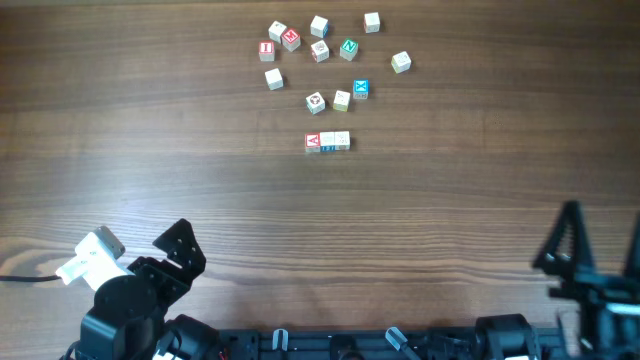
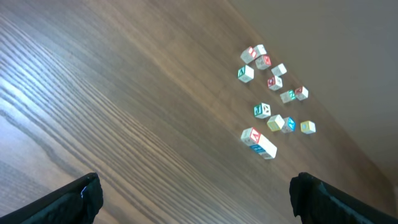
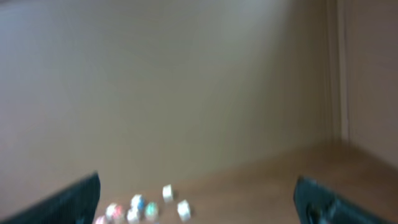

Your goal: Form a horizontal line

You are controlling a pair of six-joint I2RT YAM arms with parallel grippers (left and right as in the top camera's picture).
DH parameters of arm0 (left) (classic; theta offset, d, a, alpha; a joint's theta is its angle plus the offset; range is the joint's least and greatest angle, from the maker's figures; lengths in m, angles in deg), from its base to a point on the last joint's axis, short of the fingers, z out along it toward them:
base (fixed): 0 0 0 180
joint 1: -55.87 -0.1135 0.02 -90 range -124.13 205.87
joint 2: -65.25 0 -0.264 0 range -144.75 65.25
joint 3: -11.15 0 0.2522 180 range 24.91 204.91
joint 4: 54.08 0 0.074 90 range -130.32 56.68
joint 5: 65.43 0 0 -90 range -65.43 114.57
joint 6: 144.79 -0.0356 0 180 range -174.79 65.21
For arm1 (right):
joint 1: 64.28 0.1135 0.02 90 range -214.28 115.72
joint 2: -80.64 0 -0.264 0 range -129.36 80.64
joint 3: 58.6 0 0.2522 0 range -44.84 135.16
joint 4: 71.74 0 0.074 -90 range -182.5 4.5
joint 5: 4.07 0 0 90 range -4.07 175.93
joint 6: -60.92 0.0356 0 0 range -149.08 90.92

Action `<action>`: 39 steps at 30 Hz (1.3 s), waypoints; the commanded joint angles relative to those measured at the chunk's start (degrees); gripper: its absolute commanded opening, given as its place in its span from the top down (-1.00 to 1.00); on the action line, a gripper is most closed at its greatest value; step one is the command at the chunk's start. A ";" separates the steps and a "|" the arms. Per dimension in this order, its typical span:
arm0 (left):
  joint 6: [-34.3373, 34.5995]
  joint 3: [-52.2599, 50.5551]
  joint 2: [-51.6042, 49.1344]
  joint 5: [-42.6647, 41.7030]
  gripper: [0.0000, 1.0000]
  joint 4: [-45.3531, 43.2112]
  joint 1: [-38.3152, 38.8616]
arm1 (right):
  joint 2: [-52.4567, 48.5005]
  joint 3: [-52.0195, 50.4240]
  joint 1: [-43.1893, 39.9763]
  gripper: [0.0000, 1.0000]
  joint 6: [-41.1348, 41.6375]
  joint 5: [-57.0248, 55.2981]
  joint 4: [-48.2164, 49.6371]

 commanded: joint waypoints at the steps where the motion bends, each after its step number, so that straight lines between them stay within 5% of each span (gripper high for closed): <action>1: -0.31 -0.22 0.24 0.35 -1.00 -0.04 0.20 | 6.73 -16.57 -3.65 -0.99 -3.15 9.44 15.85; 5: -0.28 -0.22 0.24 0.35 -1.00 -0.04 0.20 | 10.60 -30.21 -6.25 -0.99 -2.69 14.05 30.95; 16: -0.28 -0.22 0.24 0.35 -1.00 -0.04 0.22 | 10.60 -44.09 -8.26 -0.99 -2.40 11.82 38.27; 39: -0.28 -0.22 0.24 0.35 -1.00 -0.04 0.20 | 10.56 -51.95 -8.72 -0.99 -3.96 12.72 33.16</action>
